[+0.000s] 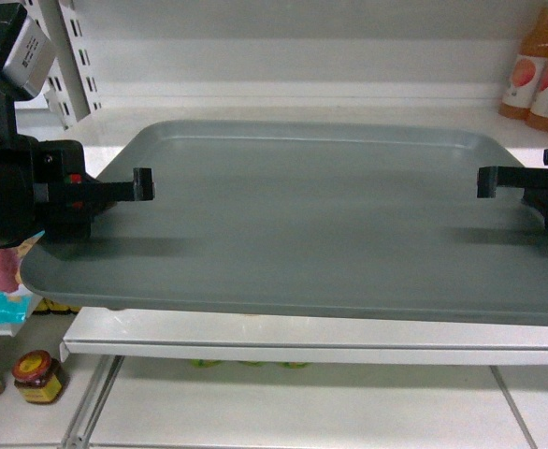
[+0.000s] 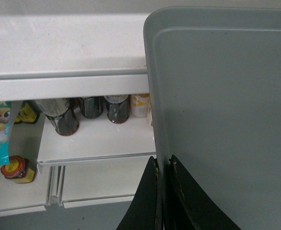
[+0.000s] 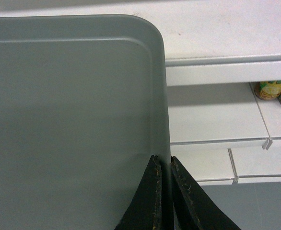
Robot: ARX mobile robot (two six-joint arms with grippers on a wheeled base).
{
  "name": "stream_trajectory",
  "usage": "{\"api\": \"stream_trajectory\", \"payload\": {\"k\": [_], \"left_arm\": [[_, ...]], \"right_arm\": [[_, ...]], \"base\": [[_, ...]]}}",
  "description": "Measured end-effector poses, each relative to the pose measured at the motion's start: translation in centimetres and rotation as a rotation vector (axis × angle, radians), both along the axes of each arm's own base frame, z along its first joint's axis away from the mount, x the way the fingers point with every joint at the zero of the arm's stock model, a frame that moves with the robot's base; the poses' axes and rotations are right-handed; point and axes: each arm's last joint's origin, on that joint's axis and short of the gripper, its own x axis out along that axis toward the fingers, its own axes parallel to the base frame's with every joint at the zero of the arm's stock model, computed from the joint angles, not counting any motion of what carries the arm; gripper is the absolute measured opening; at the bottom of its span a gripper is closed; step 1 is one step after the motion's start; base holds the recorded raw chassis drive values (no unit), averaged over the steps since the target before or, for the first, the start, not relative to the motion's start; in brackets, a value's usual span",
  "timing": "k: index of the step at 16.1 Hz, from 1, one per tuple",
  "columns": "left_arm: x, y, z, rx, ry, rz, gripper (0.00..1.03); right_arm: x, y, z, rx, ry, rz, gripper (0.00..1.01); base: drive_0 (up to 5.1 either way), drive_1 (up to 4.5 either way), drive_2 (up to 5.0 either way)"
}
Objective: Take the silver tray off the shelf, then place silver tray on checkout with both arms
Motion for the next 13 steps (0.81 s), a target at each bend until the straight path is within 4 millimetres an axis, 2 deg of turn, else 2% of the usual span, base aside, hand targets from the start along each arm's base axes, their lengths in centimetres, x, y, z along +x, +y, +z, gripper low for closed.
{"api": "stream_trajectory", "payload": {"k": [13], "left_arm": [[-0.05,-0.02,0.08,-0.001,-0.006,-0.001,0.03]], "right_arm": [[-0.03,-0.04,0.0,0.001,-0.001,0.0,0.03]], "base": [[0.1,-4.06,4.2]]}}
